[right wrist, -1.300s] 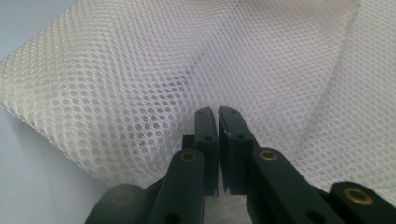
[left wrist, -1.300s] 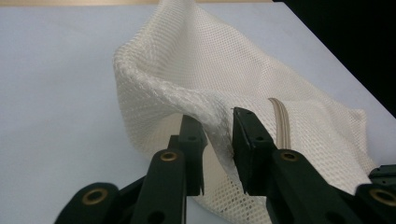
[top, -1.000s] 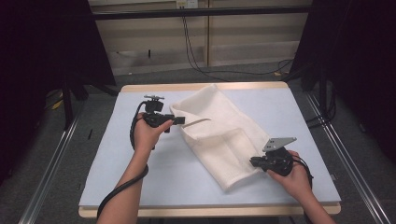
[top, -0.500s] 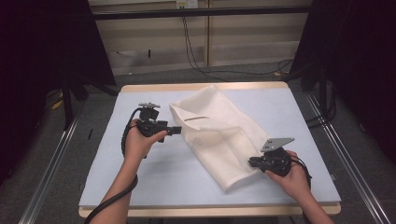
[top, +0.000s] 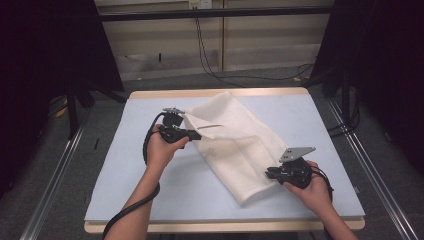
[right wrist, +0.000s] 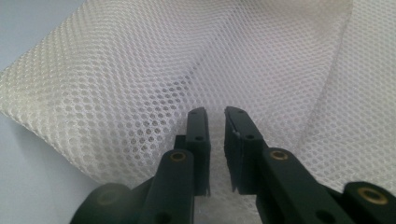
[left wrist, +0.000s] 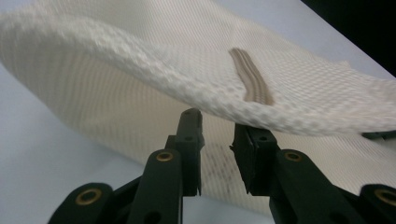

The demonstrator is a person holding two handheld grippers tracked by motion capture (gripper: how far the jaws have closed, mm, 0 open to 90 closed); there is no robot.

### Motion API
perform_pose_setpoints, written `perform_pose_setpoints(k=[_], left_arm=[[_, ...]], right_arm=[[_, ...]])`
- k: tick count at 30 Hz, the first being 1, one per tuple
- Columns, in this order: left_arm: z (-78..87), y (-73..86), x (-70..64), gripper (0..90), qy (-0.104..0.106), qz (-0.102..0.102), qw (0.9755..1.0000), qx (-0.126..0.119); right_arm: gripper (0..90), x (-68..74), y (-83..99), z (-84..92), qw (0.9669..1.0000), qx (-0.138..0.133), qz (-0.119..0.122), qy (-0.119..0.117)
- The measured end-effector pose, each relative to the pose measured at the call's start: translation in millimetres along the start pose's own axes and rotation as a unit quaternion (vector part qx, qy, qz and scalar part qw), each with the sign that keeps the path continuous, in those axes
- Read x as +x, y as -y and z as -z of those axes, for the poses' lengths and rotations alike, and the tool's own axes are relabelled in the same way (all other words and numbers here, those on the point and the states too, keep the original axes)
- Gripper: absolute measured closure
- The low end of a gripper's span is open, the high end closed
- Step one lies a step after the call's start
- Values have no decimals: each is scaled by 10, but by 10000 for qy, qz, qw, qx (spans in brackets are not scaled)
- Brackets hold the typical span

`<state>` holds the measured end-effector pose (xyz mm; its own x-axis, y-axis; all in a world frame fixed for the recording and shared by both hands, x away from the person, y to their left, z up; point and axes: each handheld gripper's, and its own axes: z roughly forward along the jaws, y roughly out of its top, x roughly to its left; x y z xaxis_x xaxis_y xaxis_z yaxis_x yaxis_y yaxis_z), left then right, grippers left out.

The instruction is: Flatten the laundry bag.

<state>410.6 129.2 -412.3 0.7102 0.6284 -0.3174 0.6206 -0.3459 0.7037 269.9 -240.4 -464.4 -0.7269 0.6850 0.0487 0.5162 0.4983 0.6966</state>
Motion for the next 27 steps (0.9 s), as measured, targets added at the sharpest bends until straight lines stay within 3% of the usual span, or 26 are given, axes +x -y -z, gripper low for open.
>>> perform_pose_setpoints(k=[1,4,6,7,10,14,18,19,22,27], left_arm=[[-66,-67,32,719,-51,48,9999,-141],[-117,-137,92,704,-174,95,9995,-235],[-160,-196,169,724,-441,207,9981,-378],[-193,-214,230,712,-597,249,9974,-304],[-242,-182,299,608,-696,360,9967,-215],[-283,-139,328,494,-562,345,9978,-113],[-282,-164,336,408,-685,212,9973,-179],[-284,-162,340,405,-659,327,9970,-222],[-319,-107,342,382,-702,358,9968,-135],[-341,10,358,360,-707,263,9970,141]], right_arm=[[764,8,-3,4,10000,21,-19,45],[732,15,-12,9,10000,18,-40,39],[726,26,-30,9,10000,-54,-34,-54],[712,28,-36,14,9999,-49,-48,-76],[671,51,-66,19,9999,-74,-33,-87],[597,73,-109,17,9995,-200,-140,-196],[568,85,-119,3,9997,-157,-137,-132],[545,69,-107,10,9996,-188,-181,-70],[526,8,-80,45,9995,-199,-244,37],[518,-74,-37,65,9989,-172,-407,166]])
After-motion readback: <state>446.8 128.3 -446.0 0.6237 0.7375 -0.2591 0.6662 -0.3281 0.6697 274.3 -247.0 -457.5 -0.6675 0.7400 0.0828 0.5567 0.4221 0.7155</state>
